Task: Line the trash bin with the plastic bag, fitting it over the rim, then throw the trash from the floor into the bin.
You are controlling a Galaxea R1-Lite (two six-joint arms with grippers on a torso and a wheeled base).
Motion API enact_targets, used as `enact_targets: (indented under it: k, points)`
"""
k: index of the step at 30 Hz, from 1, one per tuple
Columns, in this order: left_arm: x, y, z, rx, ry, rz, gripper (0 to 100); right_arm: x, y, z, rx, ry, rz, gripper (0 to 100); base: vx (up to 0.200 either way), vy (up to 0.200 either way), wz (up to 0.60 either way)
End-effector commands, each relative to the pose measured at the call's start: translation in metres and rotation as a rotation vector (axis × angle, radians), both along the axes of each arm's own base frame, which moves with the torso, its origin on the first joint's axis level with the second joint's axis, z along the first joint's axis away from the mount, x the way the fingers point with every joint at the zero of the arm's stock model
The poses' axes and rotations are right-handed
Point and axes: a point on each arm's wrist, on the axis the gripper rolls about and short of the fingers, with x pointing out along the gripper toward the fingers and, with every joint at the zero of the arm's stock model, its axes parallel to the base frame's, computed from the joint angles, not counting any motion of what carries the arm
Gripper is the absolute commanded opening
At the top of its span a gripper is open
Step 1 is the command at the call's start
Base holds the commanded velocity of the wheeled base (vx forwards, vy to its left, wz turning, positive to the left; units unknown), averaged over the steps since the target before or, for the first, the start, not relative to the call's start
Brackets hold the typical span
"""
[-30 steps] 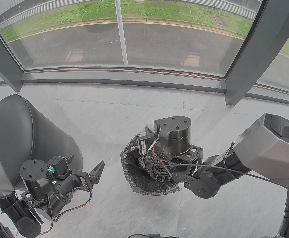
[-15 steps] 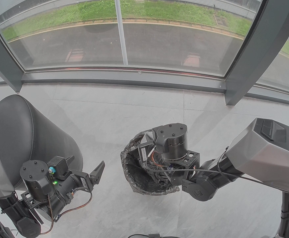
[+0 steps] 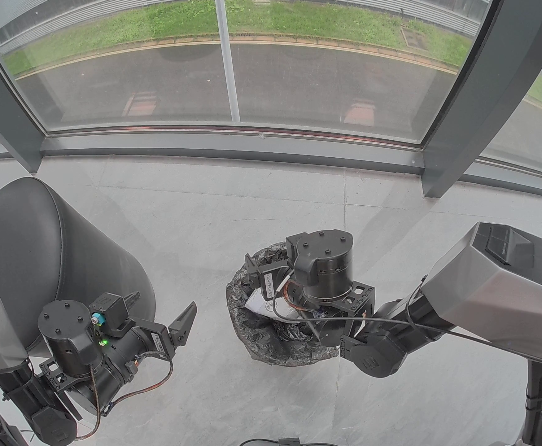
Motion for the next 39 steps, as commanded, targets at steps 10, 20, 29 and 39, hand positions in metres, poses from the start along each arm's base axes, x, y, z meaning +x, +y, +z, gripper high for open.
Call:
enact_targets:
  k: [10, 20, 29, 39]
  points:
    - [0.000, 0.000, -0.002, 0.003, 0.007, -0.001, 100, -0.005, -0.002, -0.025, 0.033, 0.324, 0.157, 100, 0.000, 0.000, 0.00]
    - [0.000, 0.000, -0.003, 0.005, 0.011, -0.001, 100, 0.027, -0.001, -0.020, 0.160, 0.602, 0.204, 100, 0.000, 0.000, 0.00]
    - [0.001, 0.000, -0.005, 0.011, 0.020, -0.001, 100, 0.043, 0.007, -0.051, 0.141, 0.637, 0.195, 100, 0.000, 0.000, 0.00]
    - [0.001, 0.000, -0.006, 0.014, 0.025, 0.001, 100, 0.066, 0.010, -0.069, 0.153, 0.610, 0.181, 100, 0.000, 0.000, 0.00]
